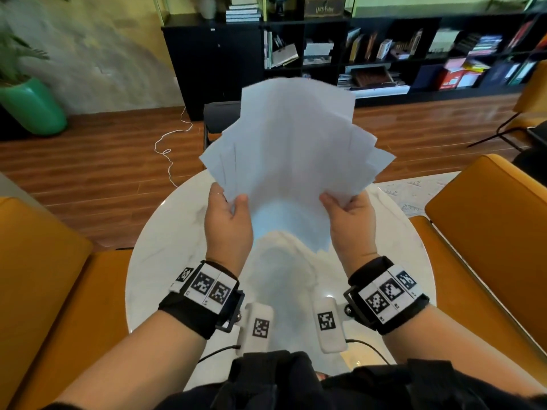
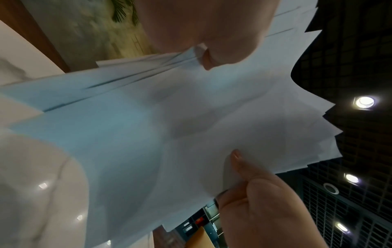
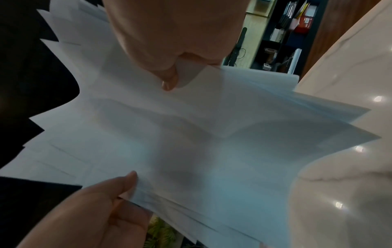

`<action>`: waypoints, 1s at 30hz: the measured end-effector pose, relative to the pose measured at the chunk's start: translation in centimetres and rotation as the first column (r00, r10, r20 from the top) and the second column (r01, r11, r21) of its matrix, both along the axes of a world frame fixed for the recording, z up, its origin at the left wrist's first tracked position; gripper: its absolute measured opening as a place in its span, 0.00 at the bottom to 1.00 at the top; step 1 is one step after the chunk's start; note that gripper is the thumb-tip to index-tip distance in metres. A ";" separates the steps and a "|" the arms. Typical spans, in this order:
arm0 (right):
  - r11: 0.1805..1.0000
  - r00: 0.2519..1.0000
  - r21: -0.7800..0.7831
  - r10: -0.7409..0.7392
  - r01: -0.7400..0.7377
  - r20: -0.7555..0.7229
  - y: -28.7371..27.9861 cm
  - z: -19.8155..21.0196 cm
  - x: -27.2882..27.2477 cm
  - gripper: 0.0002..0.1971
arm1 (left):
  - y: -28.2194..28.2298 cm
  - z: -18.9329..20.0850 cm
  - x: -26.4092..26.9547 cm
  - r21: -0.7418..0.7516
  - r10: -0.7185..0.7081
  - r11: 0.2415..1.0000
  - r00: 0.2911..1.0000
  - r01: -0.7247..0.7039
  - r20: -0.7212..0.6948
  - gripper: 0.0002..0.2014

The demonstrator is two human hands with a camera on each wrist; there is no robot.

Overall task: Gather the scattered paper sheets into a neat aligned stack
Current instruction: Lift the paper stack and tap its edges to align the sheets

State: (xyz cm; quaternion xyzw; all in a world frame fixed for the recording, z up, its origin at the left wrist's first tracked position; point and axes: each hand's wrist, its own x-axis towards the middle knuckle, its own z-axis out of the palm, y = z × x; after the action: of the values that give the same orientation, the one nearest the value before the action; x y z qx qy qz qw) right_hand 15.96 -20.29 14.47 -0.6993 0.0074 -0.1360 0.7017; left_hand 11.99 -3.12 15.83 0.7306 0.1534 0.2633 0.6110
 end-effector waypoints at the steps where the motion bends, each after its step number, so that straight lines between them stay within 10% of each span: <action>1: 1.000 1.000 -0.012 -0.007 0.007 0.019 0.1 0.1 0.0 0.12 | 0.0 0.1 0.1 0.010 0.007 1.000 1.000 -0.007 0.009 0.18; 13: 0.988 0.950 -0.144 0.000 -0.047 -0.311 -1.9 -6.6 -1.0 0.19 | 1.4 -6.1 -0.7 -0.095 -0.106 0.992 0.957 0.083 -0.271 0.25; 22: 0.983 0.949 0.041 0.183 -0.179 -0.256 -2.6 -4.7 0.6 0.34 | 2.8 -4.4 0.8 -0.173 -0.243 0.963 0.943 0.207 -0.226 0.29; 30: 0.970 0.946 -0.110 0.179 -0.215 -0.270 -2.0 -4.5 1.4 0.26 | 1.5 -3.5 1.3 -0.104 -0.253 0.967 0.932 0.233 -0.260 0.18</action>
State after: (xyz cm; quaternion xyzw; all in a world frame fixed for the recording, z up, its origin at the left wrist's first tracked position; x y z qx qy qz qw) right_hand 17.33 -22.33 9.96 -0.7551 0.0194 0.0268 0.6548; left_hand 13.33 -1.64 12.35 0.7508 0.1532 0.0776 0.6378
